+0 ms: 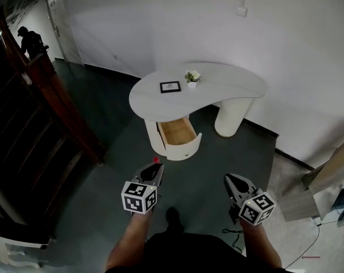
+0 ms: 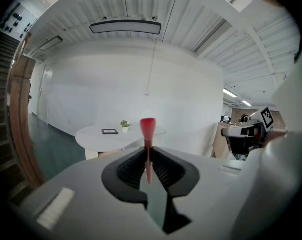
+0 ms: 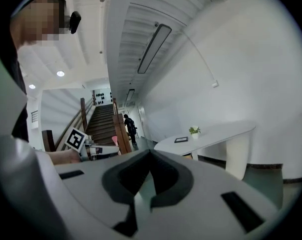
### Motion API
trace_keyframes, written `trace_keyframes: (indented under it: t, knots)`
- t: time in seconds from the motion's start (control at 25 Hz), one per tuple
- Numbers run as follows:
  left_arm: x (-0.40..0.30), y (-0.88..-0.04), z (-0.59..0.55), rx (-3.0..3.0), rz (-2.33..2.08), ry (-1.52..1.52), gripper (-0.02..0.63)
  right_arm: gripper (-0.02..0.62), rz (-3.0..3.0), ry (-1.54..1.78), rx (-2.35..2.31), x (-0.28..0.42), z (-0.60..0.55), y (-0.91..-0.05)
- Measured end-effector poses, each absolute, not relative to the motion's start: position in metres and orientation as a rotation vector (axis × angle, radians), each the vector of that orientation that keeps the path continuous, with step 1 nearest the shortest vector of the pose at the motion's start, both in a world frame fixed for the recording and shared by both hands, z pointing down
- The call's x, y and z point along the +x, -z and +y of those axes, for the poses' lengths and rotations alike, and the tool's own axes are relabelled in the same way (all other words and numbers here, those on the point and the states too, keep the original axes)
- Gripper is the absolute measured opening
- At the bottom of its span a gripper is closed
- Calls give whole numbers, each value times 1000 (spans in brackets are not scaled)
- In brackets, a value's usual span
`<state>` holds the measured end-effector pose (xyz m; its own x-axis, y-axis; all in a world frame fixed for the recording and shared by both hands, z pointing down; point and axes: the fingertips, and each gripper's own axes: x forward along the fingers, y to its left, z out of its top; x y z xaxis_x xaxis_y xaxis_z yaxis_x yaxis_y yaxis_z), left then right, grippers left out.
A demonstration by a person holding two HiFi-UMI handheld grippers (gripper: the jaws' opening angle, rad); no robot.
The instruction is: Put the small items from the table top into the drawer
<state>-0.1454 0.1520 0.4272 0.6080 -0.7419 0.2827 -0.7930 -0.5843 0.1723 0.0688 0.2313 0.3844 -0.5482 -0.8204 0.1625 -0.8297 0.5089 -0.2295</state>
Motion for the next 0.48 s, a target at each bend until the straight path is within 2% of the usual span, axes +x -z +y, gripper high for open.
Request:
trace_keyframes:
  t: [0.48]
  knots:
    - [-142, -432, 18, 2602, -1146, -285, 54, 12, -2624, -525, 1478, 39, 107, -402]
